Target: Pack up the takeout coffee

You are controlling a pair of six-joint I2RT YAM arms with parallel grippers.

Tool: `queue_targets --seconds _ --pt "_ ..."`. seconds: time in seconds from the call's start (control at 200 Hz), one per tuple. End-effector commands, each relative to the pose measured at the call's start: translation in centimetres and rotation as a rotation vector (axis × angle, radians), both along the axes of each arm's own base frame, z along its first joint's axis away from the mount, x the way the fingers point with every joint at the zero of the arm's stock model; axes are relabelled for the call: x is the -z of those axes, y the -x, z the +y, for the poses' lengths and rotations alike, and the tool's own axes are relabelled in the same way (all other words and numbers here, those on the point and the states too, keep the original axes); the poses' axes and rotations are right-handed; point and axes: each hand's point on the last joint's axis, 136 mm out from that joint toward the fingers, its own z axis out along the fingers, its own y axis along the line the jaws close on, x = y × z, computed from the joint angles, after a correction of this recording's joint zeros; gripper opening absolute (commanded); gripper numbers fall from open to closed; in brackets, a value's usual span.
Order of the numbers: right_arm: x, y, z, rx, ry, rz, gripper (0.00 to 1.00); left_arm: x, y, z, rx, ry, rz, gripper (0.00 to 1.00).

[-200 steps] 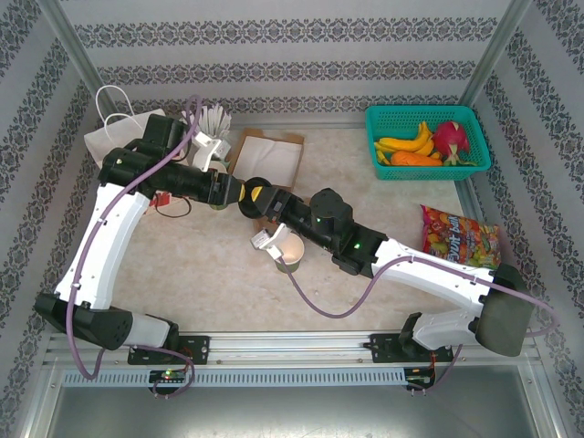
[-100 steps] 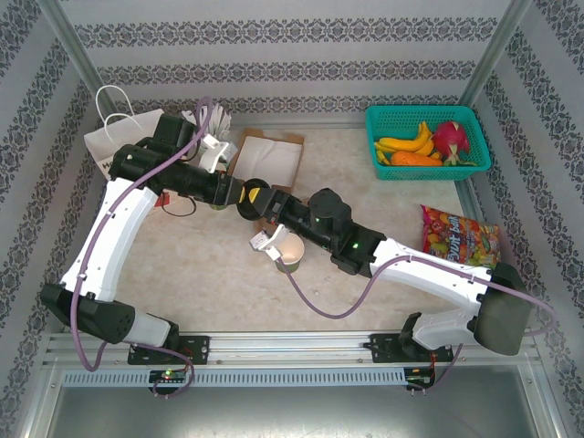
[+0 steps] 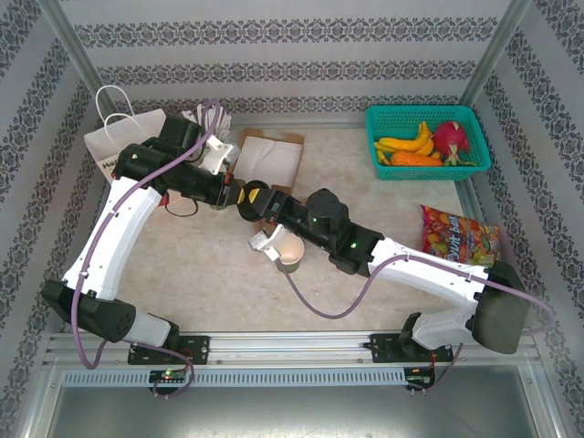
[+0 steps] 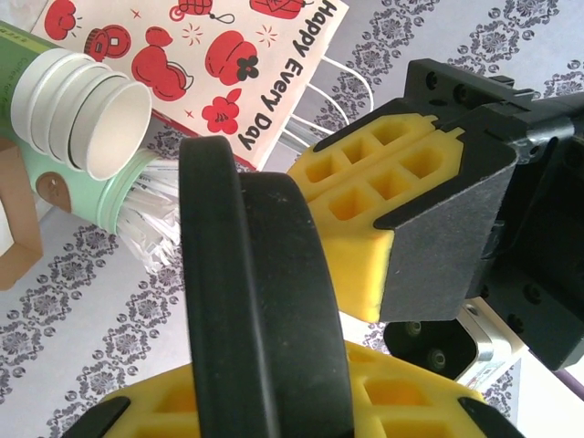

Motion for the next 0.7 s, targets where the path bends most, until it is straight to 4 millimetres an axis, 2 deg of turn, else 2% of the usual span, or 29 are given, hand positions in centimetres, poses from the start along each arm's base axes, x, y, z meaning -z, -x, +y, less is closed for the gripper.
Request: queue_targets --seconds 0.0,0.16,0.245,0.305,0.43,0.525,0.605,0.694 --pt "-1.1 0.0 0.1 0.025 -0.058 0.034 0.33 -1.2 -1.0 0.4 -0.047 -0.027 -0.077 0.00" --pt "1.7 -1.9 -1.4 0.210 -0.086 0.183 0.70 -1.1 -1.7 0.9 -0.096 -0.045 -0.074 0.00" --pt "3.1 -2.7 -2.7 0.317 -0.132 0.262 0.80 -0.7 -2.3 1.6 -0.138 -0.080 -0.081 0.00" --pt "3.4 -2.9 -3.6 0.389 -0.220 0.348 0.97 -0.5 -2.7 2.2 -0.171 -0.113 -0.089 0.00" --pt "3.8 -1.9 -5.8 0.519 -0.464 0.720 0.98 -0.1 -3.8 3.4 -0.247 -0.162 -0.128 0.00" --pt "4.0 -0.6 -6.4 0.554 -0.712 1.030 0.98 0.2 -4.5 4.3 -0.320 -0.191 -0.124 0.00" --pt "3.6 -1.6 -7.7 0.652 -1.037 1.211 0.98 0.5 -4.5 3.8 -0.329 -0.157 -0.081 0.00" --pt "3.6 -2.9 -10.2 0.801 -1.371 1.301 0.98 1.1 -4.3 3.6 -0.351 -0.142 -0.056 0.00"
